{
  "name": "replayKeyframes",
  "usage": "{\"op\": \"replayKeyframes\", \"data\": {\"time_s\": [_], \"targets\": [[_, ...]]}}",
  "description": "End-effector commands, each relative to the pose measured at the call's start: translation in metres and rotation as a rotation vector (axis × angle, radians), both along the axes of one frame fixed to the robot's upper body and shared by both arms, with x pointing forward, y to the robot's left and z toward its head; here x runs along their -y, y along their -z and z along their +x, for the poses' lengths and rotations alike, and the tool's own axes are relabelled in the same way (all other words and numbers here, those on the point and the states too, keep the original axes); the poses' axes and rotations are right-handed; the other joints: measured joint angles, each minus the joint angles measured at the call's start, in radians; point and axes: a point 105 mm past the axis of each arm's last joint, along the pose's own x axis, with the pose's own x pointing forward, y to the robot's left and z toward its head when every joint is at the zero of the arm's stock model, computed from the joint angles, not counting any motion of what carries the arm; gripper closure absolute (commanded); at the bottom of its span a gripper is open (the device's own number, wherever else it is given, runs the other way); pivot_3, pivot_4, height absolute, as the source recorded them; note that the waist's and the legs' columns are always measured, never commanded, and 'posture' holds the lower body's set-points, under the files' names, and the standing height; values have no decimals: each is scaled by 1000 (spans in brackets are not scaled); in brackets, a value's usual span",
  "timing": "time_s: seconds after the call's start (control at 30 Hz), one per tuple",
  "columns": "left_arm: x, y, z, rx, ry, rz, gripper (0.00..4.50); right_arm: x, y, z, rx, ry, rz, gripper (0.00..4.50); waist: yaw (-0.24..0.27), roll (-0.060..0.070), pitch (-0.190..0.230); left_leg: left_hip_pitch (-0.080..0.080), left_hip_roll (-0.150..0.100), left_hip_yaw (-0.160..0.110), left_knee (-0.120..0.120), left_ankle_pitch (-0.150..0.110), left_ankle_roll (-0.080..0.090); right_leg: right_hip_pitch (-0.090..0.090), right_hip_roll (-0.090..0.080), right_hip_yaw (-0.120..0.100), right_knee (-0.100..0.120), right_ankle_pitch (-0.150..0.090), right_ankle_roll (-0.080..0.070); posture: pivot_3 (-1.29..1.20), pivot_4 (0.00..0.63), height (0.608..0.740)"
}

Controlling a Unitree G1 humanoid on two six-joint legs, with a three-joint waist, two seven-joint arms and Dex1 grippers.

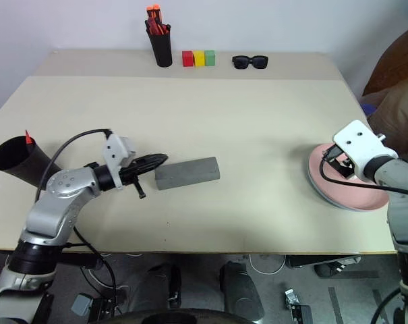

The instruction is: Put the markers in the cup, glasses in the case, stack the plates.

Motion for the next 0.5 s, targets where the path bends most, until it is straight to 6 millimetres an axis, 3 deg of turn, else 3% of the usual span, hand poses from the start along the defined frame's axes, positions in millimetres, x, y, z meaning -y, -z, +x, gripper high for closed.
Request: {"op": "replayKeyframes", "data": {"time_s": [0.03, 0.13, 0.27, 0.5], "targets": [[-21, -15, -3, 93, -126, 21, 4500, -43, -11, 1, 51, -227, 164, 671, 1, 0, 0, 0, 0, 0, 0, 0, 0, 0, 0, 0, 0, 0, 0, 0, 150, 722], [-38, -14, -8, 103, -226, 26, 4500, -71, -5, -4, 5, -372, 297, 671, 4, 0, 0, 0, 0, 0, -1, 0, 0, 0, 0, 0, 0, 0, 0, 0, 150, 722], [-55, -9, -17, 92, -315, 20, 4500, -93, 6, -5, -39, -466, 373, 671, 10, 0, 0, -1, 0, 0, 0, 0, 0, 0, -1, -1, 0, 0, 0, 0, 150, 722], [-62, -4, -25, 81, -371, 11, 4500, -102, 14, 2, -76, -502, 383, 671, 6, 0, 0, 0, 0, 0, 0, 0, 0, 1, -2, -1, 0, 0, 0, 0, 150, 722]]}}
